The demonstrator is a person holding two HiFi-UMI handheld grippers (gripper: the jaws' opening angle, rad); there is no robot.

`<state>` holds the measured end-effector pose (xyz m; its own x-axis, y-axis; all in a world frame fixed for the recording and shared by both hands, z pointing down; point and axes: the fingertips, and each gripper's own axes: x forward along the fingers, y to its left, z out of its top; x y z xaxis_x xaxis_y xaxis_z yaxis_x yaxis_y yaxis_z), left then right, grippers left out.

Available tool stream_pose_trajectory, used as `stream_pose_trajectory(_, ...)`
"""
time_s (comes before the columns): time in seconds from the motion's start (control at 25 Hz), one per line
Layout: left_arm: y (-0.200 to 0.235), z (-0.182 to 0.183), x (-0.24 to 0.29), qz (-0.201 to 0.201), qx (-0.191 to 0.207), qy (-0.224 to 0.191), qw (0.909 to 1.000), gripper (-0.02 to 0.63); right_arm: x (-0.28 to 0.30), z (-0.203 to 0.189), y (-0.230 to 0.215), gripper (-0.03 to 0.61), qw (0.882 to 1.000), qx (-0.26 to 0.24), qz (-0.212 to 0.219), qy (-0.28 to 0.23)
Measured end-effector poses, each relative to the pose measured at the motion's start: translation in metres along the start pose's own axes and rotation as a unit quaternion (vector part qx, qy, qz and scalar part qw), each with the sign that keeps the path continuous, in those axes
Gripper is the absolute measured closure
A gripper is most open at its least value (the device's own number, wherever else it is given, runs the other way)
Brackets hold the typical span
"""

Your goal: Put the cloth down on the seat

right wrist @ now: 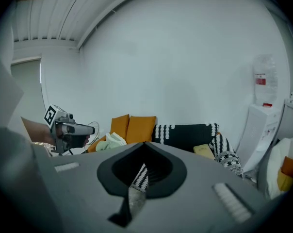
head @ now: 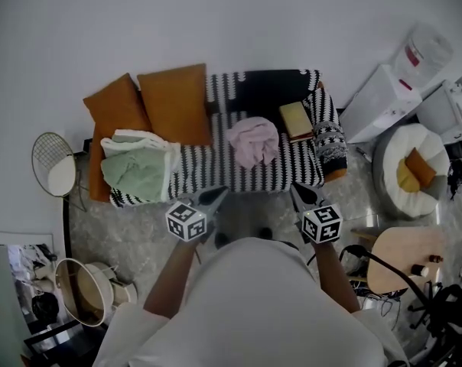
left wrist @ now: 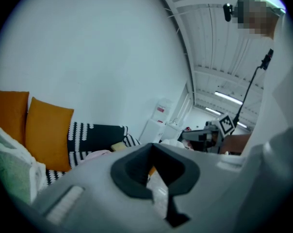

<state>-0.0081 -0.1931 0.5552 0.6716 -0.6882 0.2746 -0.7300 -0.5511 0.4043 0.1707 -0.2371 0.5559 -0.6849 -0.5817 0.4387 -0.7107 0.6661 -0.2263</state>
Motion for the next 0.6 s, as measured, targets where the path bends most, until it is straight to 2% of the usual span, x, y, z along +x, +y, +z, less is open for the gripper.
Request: stream_pose_trajectory(0.6,0.003,0.012,0.002,0.004,0.007,-0.015,0.9999,0.612,0.015,0.012,0.017,0.575,1.0,-0.02,0.008,-0.011)
